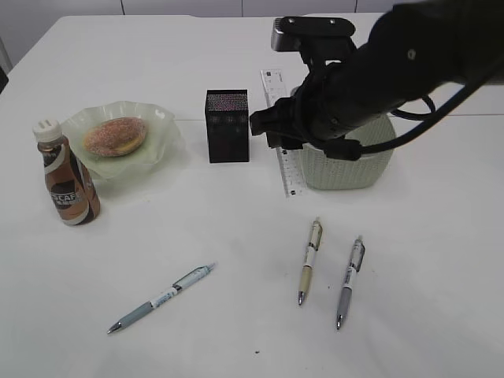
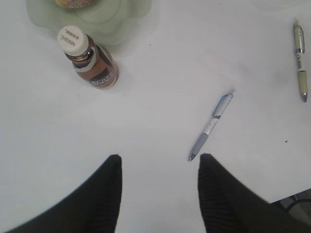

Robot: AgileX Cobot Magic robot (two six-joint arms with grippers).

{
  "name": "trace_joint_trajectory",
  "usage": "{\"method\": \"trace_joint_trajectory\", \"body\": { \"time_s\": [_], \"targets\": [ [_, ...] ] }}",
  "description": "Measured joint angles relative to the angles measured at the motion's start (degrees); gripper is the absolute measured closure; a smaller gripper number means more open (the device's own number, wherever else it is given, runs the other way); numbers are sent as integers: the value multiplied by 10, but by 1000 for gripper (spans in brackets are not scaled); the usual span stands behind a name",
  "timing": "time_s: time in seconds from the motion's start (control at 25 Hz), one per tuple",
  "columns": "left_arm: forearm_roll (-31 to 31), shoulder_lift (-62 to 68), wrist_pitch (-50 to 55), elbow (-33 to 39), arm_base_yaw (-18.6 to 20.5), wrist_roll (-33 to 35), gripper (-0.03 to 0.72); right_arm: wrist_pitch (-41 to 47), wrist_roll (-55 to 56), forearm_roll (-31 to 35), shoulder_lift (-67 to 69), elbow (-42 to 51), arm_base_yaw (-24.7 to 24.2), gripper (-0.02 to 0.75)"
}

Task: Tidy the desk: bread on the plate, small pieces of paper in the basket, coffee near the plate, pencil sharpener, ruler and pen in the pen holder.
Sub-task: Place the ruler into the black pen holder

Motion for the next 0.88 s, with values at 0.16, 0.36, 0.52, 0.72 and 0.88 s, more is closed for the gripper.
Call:
{"method": "trace_joint_trajectory", "body": {
  "time_s": [0.16,0.36,0.52,0.72,0.88],
  "targets": [
    [0,0,0,0,0,0,318,-128,0,-39,-1,40,0,470],
    [0,0,0,0,0,0,318,-229,0,-79,5,43,0,470],
    [0,0,0,0,0,0,318,-313,-2,-90,15,43,0,470],
    [0,0,0,0,0,0,318,-382,-16,-95,64,8,0,470],
    [0,0,0,0,0,0,318,-395,-42,-95,114,-69,-1,470]
  ]
}}
